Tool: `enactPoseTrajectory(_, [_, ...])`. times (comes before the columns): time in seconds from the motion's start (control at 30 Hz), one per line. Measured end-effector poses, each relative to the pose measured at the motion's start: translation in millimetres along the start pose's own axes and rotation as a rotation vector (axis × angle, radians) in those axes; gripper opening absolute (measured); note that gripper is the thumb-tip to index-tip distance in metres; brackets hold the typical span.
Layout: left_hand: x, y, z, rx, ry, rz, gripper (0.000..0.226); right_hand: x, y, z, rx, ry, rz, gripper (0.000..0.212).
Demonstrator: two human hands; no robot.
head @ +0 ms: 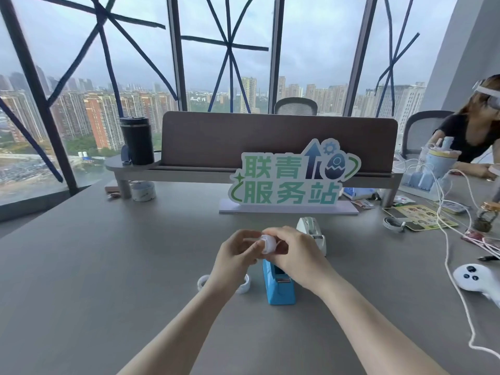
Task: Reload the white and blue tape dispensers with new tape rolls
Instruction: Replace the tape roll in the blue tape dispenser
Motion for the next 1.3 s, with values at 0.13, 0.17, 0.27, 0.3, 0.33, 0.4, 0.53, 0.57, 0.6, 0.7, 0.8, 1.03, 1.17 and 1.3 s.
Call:
enactPoseTrajectory(0.13, [6.2, 5.7, 8.6, 0.080, 0.065, 0.080, 0.030, 2.8, 4.4, -8.7, 0.021, -0.069, -0.006, 0.038])
enactPoseTrajectory(0.17, [6.9, 6.9, 10.1, 0.099, 0.073, 0.084, 0.031, 3.9, 5.3, -10.4, 0.029, -0.089, -0.012, 0.039])
enactPoseTrajectory(0.27, [7.4, 10.5, 13.0, 0.140, 0.108, 0.106, 0.030, 7.3, 7.1, -14.3, 0.061, -0.117, -0.025, 0.041])
enactPoseTrajectory(0.3, [8.1, 11.3, 13.5, 0.150, 0.120, 0.114, 0.030, 8.2, 7.5, -15.1, 0.069, -0.119, -0.026, 0.041])
enactPoseTrajectory(0.33, [8.3, 12.4, 13.8, 0.159, 0.134, 0.125, 0.030, 8.7, 7.9, -15.5, 0.073, -0.120, -0.025, 0.041])
enactPoseTrajectory(0.4, [9.4, 13.7, 13.9, 0.180, 0.160, 0.149, 0.030, 9.2, 8.7, -15.6, 0.078, -0.121, -0.024, 0.041])
enactPoseTrajectory(0.53, [10.9, 15.5, 11.9, 0.243, 0.241, 0.210, 0.033, 8.3, 9.7, -15.2, 0.089, -0.128, -0.025, 0.039])
enactPoseTrajectory(0.57, [11.6, 15.7, 10.9, 0.262, 0.271, 0.228, 0.033, 8.6, 9.7, -15.0, 0.094, -0.133, -0.021, 0.038])
enactPoseTrajectory(0.6, [11.7, 16.4, 9.7, 0.278, 0.299, 0.245, 0.032, 9.0, 9.6, -14.6, 0.099, -0.144, -0.019, 0.036])
enactPoseTrajectory(0.7, [12.7, 16.7, 7.5, 0.306, 0.400, 0.281, 0.024, 9.5, 9.5, -13.2, 0.114, -0.192, -0.026, 0.036])
enactPoseTrajectory(0.8, [13.8, 16.4, 7.1, 0.332, 0.538, 0.314, 0.024, 7.0, 8.7, -14.3, 0.099, -0.221, -0.050, 0.036])
enactPoseTrajectory(1.03, [18.8, 14.3, 7.7, 0.361, 0.526, 0.290, 0.025, 5.3, 7.6, -14.8, 0.055, -0.191, -0.040, 0.037])
enactPoseTrajectory(1.17, [13.9, 16.1, 3.4, 0.422, 0.424, 0.249, 0.046, 2.9, 5.3, -14.4, 0.047, -0.237, -0.086, 0.036])
enactPoseTrajectory(1.3, [17.7, 14.8, 4.9, 0.392, 0.425, 0.258, 0.040, 4.9, 5.9, -14.3, 0.065, -0.301, -0.122, 0.035])
Point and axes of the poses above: each hand's wrist, its own y-axis away from the middle knuckle, its own z-axis out of the back of the hand, x = y × z, the point moved 5 cm from there along -y, towards the middle knuckle, and after that the axes turned 7 degrees about z, right-handed, at the moved point
